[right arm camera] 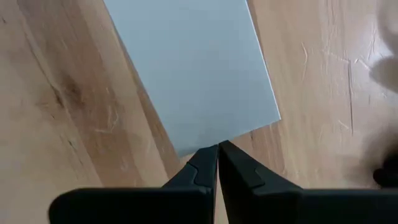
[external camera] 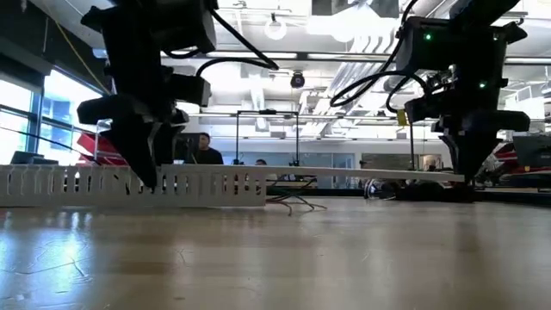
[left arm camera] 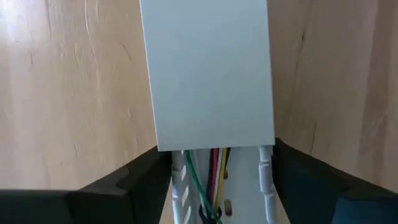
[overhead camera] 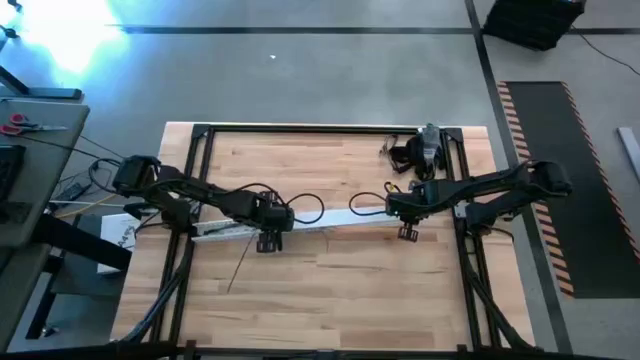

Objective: Ziptie cables
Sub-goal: Close the white cable duct

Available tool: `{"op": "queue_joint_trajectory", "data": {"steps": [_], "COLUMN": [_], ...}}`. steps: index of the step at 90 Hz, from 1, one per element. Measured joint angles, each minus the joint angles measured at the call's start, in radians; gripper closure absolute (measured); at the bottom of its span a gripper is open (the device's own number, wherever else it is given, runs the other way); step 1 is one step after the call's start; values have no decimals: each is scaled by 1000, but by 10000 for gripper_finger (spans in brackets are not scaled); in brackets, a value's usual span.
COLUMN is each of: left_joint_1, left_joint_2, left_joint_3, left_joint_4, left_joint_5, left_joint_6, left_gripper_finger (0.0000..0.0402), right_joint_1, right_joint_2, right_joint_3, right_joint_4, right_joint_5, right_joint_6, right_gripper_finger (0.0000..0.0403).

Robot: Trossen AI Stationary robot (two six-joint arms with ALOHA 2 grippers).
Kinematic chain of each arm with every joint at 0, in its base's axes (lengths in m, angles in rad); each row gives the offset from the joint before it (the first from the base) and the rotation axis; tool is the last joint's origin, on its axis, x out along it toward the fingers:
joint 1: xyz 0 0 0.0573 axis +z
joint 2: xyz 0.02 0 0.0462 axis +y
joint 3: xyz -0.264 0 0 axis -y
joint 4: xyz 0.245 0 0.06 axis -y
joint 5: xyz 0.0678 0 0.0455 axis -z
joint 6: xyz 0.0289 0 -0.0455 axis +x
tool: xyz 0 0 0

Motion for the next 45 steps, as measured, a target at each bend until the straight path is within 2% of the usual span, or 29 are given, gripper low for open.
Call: {"op": "queue_joint_trajectory", "data": {"steps": [27,45], "left_joint_1": [-5,-18], "left_joint_2": [0,0], "left_joint_3": [0,2], "left_joint_4": [45,13], "left_joint_5": [54,0], "left_joint_6": [21,40], "left_gripper_finger": [165,163], "right_joint_1": [0,0], "right_joint_2": [0,0], "right_joint_3": [3,4], "right_joint_4": [-55,-47], "right_joint_5": [-25,-25], "right_joint_6": [32,34], "right_gripper_finger": [403,403]}}
